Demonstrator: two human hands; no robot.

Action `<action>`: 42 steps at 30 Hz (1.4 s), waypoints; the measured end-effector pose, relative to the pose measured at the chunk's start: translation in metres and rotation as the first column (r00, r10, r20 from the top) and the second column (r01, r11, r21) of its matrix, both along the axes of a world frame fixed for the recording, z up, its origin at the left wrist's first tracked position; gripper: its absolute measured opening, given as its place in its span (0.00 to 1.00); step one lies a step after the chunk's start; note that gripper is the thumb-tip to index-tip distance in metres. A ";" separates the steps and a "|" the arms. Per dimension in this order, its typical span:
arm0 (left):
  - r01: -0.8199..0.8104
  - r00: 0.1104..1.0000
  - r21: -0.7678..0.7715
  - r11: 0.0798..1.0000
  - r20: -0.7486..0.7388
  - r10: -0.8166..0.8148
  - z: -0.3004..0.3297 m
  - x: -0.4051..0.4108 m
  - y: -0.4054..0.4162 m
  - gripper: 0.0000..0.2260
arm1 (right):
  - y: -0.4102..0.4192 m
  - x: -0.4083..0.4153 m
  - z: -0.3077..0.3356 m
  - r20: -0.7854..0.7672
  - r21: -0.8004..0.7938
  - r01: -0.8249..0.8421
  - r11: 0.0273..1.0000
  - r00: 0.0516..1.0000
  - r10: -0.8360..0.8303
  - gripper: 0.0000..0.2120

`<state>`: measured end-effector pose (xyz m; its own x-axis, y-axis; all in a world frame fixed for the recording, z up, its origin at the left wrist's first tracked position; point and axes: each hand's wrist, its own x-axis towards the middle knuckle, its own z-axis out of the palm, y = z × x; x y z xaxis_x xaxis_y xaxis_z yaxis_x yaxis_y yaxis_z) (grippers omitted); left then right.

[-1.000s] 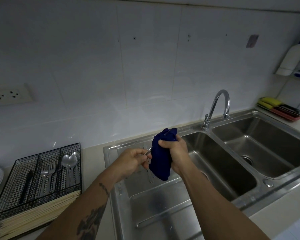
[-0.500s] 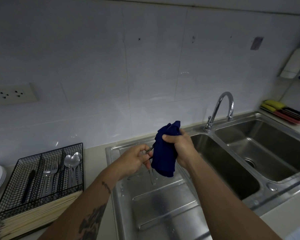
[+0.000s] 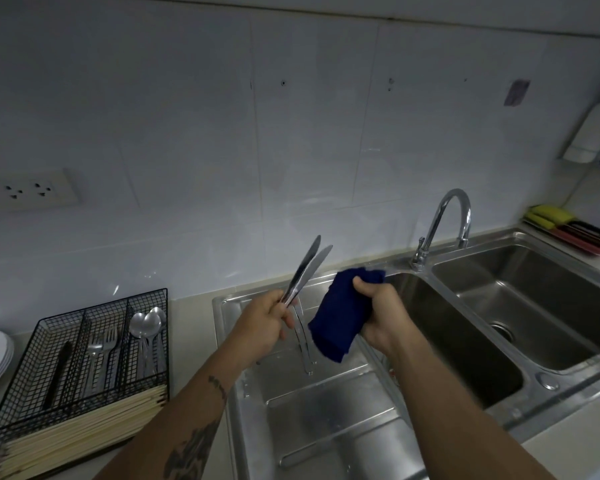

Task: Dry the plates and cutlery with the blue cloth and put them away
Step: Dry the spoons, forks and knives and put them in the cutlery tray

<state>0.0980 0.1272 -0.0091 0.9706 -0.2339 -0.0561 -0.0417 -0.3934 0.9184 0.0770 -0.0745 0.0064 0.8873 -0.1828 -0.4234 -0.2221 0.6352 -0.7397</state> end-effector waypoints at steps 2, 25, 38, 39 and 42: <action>0.036 0.999 -0.013 0.999 -0.022 -0.036 0.003 -0.001 -0.006 0.13 | 0.010 -0.002 -0.010 0.012 0.019 -0.091 0.996 0.996 0.091 0.18; -0.166 0.972 0.070 0.984 0.181 0.151 0.044 0.010 -0.015 0.10 | 0.034 0.005 0.001 0.105 -0.640 -0.088 0.764 0.974 0.201 0.21; -0.073 0.990 0.038 0.997 0.124 0.068 0.069 0.033 -0.036 0.10 | 0.036 0.002 -0.001 0.135 -0.724 -0.161 0.671 0.920 0.367 0.16; -0.111 0.986 0.010 0.994 0.128 0.109 0.067 0.033 -0.034 0.10 | 0.035 0.000 -0.003 0.134 -0.764 -0.141 0.629 0.920 0.369 0.11; -0.199 0.972 -0.015 0.980 0.124 0.199 0.061 0.035 -0.026 0.11 | 0.032 -0.005 -0.006 0.107 -0.866 -0.082 0.494 0.934 0.342 0.02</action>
<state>0.1333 0.1009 0.0522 0.9970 -0.0355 0.0683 -0.0768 -0.4034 0.9118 0.0717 -0.0420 0.0004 0.9910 -0.1256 0.0460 -0.0014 -0.3536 -0.9354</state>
